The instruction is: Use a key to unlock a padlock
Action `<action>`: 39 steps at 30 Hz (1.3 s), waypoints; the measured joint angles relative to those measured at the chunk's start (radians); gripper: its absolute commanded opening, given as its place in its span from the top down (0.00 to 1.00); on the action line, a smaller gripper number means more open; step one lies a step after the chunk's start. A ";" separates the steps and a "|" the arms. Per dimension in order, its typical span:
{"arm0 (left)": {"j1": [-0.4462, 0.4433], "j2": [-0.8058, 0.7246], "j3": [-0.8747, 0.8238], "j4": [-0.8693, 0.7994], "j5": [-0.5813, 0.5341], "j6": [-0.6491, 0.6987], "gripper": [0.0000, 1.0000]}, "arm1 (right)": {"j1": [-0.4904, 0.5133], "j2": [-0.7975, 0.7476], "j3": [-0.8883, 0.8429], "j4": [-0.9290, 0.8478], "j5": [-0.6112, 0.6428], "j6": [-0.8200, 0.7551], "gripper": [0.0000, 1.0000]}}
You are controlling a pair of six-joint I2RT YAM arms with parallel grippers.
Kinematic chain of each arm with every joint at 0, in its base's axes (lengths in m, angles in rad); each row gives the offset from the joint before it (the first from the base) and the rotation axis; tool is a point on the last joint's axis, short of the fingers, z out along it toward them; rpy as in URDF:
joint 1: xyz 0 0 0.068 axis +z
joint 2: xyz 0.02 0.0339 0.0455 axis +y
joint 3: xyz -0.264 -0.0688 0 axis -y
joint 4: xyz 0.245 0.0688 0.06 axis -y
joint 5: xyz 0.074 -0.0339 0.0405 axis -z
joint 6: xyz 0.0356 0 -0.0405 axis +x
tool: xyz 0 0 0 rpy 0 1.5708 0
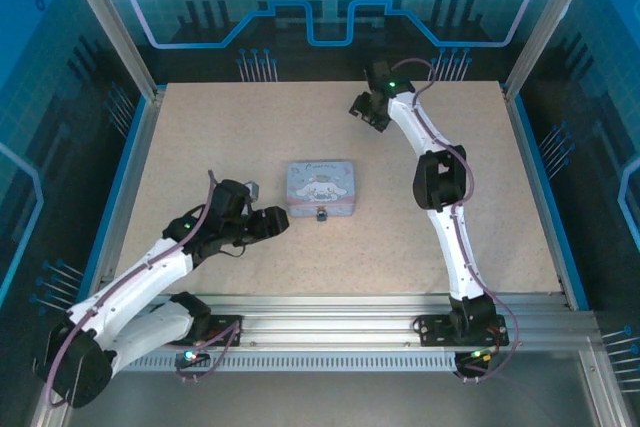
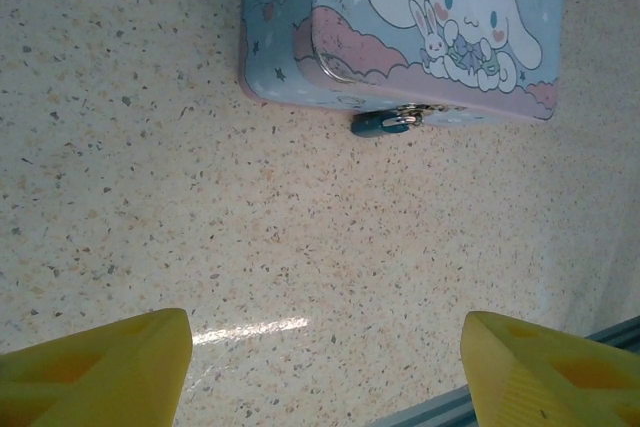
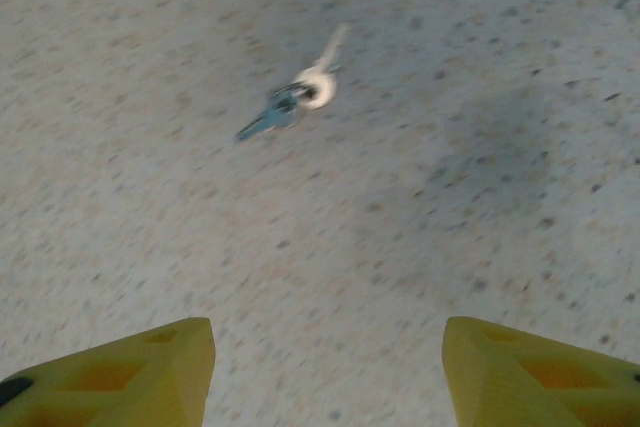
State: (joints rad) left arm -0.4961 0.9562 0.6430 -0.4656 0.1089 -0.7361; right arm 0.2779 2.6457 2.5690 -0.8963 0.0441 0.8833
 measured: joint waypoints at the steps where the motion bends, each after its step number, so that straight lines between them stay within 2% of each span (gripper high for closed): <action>1: -0.001 0.012 0.000 0.005 0.000 -0.001 0.27 | -0.011 0.014 0.008 0.006 -0.007 0.008 0.38; 7: -0.005 0.079 0.000 0.037 0.004 -0.016 0.27 | -0.034 0.084 0.089 0.061 -0.047 0.057 0.36; 12: -0.004 0.114 0.000 0.062 0.016 -0.025 0.28 | -0.033 0.111 0.123 0.104 -0.075 0.113 0.43; 20: -0.004 0.117 -0.013 0.098 0.020 -0.026 0.28 | -0.032 0.152 0.170 0.122 -0.059 0.167 0.65; 24: -0.005 0.117 -0.014 0.109 0.023 -0.026 0.28 | -0.031 0.164 0.188 0.121 -0.055 0.187 0.67; 27: -0.004 0.117 -0.018 0.119 0.027 -0.026 0.28 | -0.031 0.165 0.188 0.124 -0.056 0.210 0.73; 31: -0.004 0.120 -0.019 0.127 0.028 -0.026 0.28 | -0.031 0.172 0.192 0.144 -0.071 0.231 0.66; 37: -0.004 0.124 -0.038 0.143 0.042 -0.026 0.28 | -0.032 0.172 0.192 0.162 -0.036 0.223 0.62; 39: -0.004 0.127 -0.043 0.143 0.045 -0.026 0.28 | -0.032 0.172 0.192 0.171 -0.025 0.218 0.57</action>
State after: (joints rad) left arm -0.5003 1.0832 0.5999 -0.3222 0.1543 -0.7620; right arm 0.2459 2.8182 2.7609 -0.7250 0.0189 1.1015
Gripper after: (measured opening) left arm 0.716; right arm 0.397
